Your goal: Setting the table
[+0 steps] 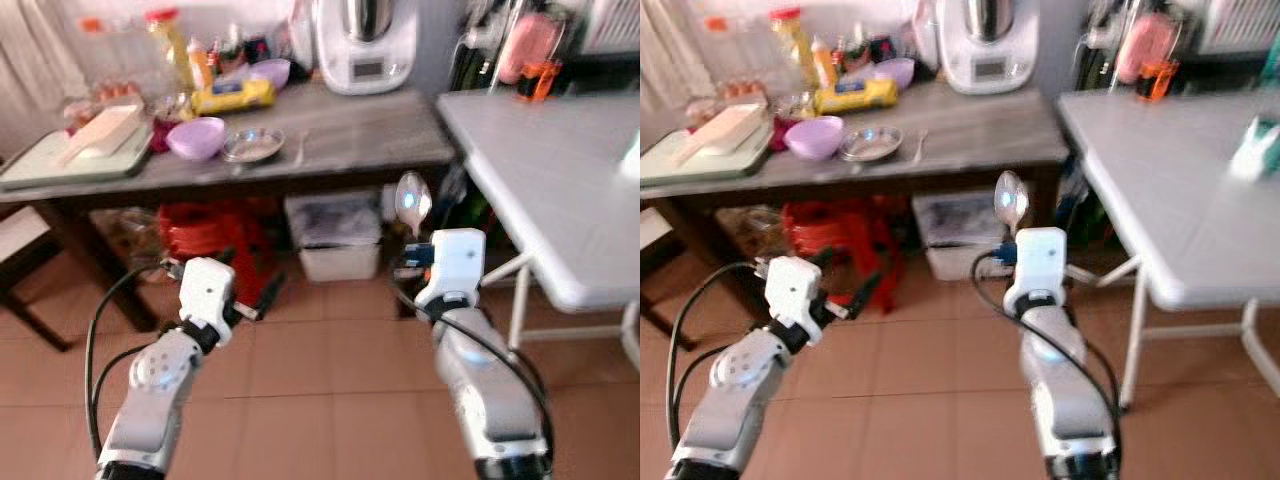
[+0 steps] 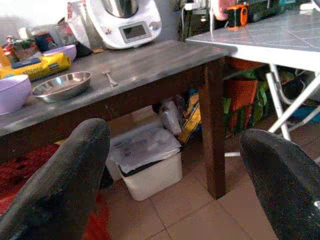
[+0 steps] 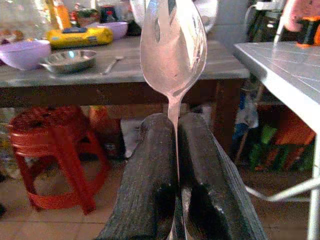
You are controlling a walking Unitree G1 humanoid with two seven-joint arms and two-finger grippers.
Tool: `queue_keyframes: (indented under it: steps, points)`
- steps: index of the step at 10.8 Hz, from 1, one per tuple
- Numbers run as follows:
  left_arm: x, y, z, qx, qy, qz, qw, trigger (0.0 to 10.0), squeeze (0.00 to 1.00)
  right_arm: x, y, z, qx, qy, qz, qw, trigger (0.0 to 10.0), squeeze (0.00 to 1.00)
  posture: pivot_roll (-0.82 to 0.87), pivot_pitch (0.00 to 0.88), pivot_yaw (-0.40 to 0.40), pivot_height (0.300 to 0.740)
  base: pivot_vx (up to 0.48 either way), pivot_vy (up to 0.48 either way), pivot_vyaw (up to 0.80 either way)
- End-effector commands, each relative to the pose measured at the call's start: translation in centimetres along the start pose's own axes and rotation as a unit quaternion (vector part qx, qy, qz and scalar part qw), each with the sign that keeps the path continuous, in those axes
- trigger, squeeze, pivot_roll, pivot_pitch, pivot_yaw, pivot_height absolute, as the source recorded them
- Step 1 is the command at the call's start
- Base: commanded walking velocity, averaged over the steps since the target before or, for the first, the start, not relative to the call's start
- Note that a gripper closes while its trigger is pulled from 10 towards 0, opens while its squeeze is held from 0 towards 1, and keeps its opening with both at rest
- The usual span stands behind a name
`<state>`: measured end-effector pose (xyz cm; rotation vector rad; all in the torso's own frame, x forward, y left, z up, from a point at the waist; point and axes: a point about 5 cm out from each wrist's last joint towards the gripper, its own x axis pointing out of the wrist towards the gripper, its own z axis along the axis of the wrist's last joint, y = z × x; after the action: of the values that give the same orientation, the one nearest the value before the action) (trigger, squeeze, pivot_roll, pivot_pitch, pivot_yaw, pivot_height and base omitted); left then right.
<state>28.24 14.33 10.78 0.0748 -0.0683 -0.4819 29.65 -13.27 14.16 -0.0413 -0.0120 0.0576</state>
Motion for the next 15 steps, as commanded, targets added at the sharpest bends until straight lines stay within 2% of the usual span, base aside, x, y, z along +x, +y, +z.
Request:
queue_keyframes:
  steps: [1, 4, 5, 13, 15]
  points:
    - [0.1, 0.2, 0.5, 0.012, -0.005, -0.004, 1.0, 10.0, 0.0, 0.1, 0.0, 0.5, 0.005, -0.01, -0.002, 1.0, 10.0, 0.0, -0.05, 0.0, 0.097, 0.74, 0.0, 0.0, 0.0]
    - [0.0, 0.6, 0.6, -0.009, -0.007, -0.008, 1.0, 10.0, 0.0, 0.0, 0.2, 0.4, -0.004, -0.013, 0.004, 1.0, 10.0, 0.0, -0.05, 0.0, 0.095, 0.74, 0.0, 0.0, 0.0]
    - [0.0, 0.6, 0.6, -0.002, -0.008, -0.008, 1.0, 10.0, 0.0, 0.1, 0.1, 0.4, -0.004, -0.013, 0.003, 1.0, 10.0, 0.0, -0.05, 0.0, 0.094, 0.74, 0.0, 0.0, 0.0]
    - [0.4, -0.3, 0.6, -0.016, -0.015, -0.011, 1.0, 10.0, 0.0, 0.0, -0.2, 0.5, -0.008, -0.017, -0.002, 1.0, 10.0, 0.0, -0.06, 0.0, 0.094, 0.74, 0.285, 0.0, 0.0]
    - [0.4, -0.4, 0.5, -0.017, -0.014, -0.013, 1.0, 10.0, 0.0, 0.0, -0.3, 0.5, -0.008, -0.017, -0.005, 1.0, 10.0, 0.0, -0.06, 0.0, 0.098, 0.74, 0.315, 0.0, 0.42]
